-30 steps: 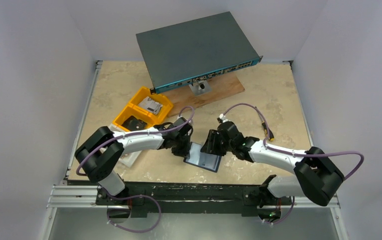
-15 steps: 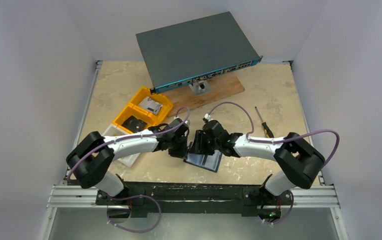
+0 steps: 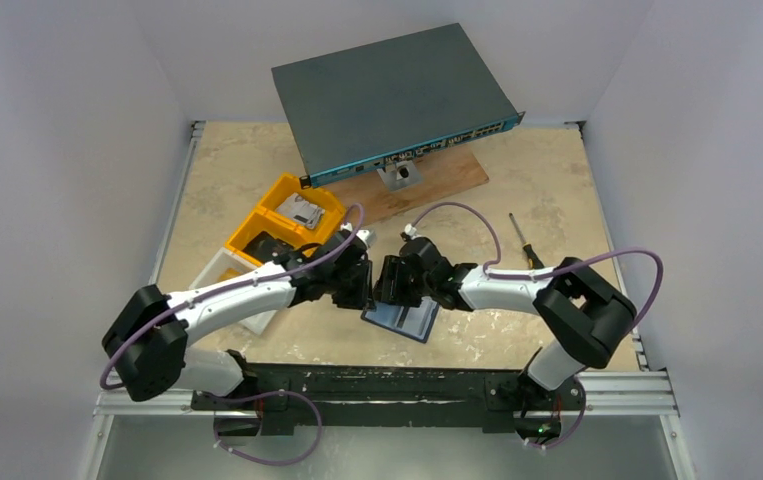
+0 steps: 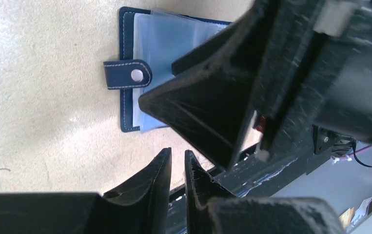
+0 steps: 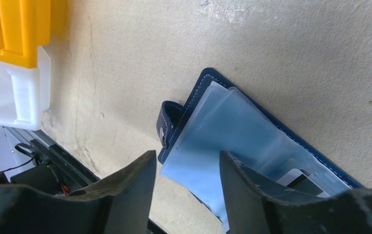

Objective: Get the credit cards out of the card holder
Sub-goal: Remove the credit card from the card holder.

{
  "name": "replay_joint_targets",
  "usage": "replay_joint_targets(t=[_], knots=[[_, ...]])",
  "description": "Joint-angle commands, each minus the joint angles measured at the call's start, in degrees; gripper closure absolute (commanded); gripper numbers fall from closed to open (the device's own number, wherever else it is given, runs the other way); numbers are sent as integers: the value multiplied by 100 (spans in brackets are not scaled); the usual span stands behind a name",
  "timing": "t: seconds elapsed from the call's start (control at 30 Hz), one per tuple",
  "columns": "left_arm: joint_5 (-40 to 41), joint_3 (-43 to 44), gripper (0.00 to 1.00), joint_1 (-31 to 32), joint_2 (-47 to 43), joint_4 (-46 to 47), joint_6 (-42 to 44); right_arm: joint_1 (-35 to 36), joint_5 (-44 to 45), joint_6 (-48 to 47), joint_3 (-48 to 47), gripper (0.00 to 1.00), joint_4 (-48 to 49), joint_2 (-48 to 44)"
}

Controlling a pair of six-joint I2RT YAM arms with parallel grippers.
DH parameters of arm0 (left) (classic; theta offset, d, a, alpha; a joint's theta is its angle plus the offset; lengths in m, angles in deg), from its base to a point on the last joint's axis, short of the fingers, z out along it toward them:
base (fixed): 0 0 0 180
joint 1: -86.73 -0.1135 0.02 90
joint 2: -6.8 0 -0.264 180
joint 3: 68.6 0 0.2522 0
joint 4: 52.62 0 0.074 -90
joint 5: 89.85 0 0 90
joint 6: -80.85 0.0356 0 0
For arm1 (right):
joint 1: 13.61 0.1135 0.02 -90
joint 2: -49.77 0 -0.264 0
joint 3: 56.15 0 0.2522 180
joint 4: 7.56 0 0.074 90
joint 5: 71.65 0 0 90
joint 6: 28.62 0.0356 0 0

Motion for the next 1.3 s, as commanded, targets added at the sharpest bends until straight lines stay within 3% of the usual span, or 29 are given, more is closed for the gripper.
replay_joint_targets(t=[0.0, 0.4, 0.63, 0.93, 1.27], knots=[[-10, 299, 86, -15, 347, 346, -52, -21, 72, 127, -3, 47, -90, -427], [314, 414, 90, -32, 1322, 1117, -325, -221, 376, 260, 199, 44, -426, -1136], [129, 628, 86, -41, 1615, 1182, -173, -243, 882, 211, 375, 44, -1156, -1746], [-547, 767, 80, -32, 1687, 1434, -16, -235, 1562, 65, 832, 67, -1980, -2327], [-980, 878, 78, -32, 2023, 1509, 114, -232, 1700, -2, 851, 79, -2019, -2081]])
